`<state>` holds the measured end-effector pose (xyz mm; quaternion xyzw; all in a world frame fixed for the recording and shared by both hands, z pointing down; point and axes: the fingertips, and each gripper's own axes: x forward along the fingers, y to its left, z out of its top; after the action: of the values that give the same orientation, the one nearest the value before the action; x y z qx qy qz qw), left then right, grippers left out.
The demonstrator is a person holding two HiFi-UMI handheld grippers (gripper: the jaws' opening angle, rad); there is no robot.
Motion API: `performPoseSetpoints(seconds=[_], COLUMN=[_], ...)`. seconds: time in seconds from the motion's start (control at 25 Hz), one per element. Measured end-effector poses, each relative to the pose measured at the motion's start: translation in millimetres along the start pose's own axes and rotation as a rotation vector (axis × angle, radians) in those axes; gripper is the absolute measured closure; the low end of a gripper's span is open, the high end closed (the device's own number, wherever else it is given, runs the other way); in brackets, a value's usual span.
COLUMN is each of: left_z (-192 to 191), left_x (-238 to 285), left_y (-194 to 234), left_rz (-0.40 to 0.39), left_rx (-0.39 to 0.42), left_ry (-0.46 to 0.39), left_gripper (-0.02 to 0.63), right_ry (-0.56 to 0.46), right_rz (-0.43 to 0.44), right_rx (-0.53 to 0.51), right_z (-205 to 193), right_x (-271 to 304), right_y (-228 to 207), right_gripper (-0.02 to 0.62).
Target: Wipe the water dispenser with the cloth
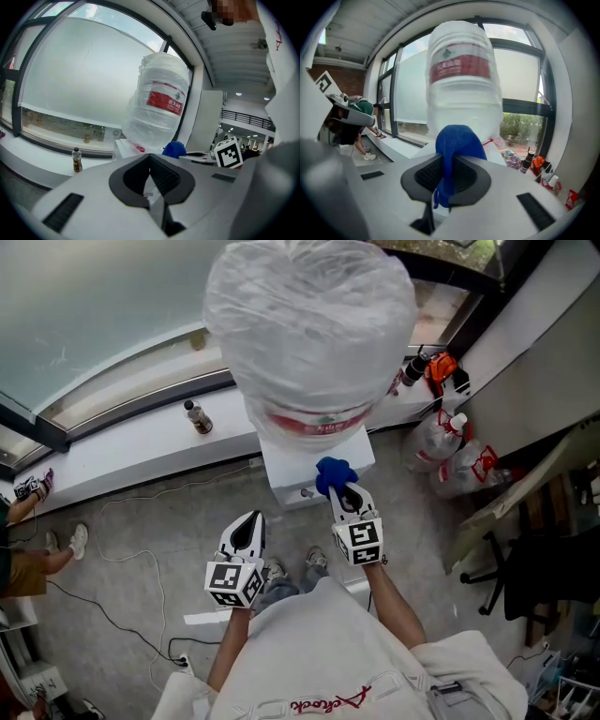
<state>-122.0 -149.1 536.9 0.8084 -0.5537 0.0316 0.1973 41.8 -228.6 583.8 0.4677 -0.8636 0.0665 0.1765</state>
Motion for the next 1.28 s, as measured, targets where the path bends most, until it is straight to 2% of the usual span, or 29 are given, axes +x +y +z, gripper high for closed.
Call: performPoseSetpoints(seconds=[0.28, 0.52, 0.84, 1.12, 1.28], left_z=[5, 4, 4, 4, 6], left_x=[-10, -21, -25, -22, -21], left_y=[9, 17, 23, 24, 26], left_rz=[0.025, 0.051, 0.058, 0.057, 0.054], left_rx=[0.001, -0.007, -0.012, -0.014, -0.013], left_ry=[-0.016, -0.019, -0.021, -0.017, -0.017], left_gripper=[0.594, 0.594, 0.594, 0.594, 0.594], right_ry=[-0.036, -0.037, 0.023, 0.096, 0.104], right_rz=[0.216, 0.305, 0.311, 0.274, 0.256], right_rx=[-0.015, -0.031, -0.041, -0.031, -0.031], right_z=[20, 29, 12, -11, -13], right_x=[16, 28, 52, 78, 83], right_y=[105, 149, 153, 131, 121], right_gripper=[0.552, 0.552, 0.552, 0.552, 0.552])
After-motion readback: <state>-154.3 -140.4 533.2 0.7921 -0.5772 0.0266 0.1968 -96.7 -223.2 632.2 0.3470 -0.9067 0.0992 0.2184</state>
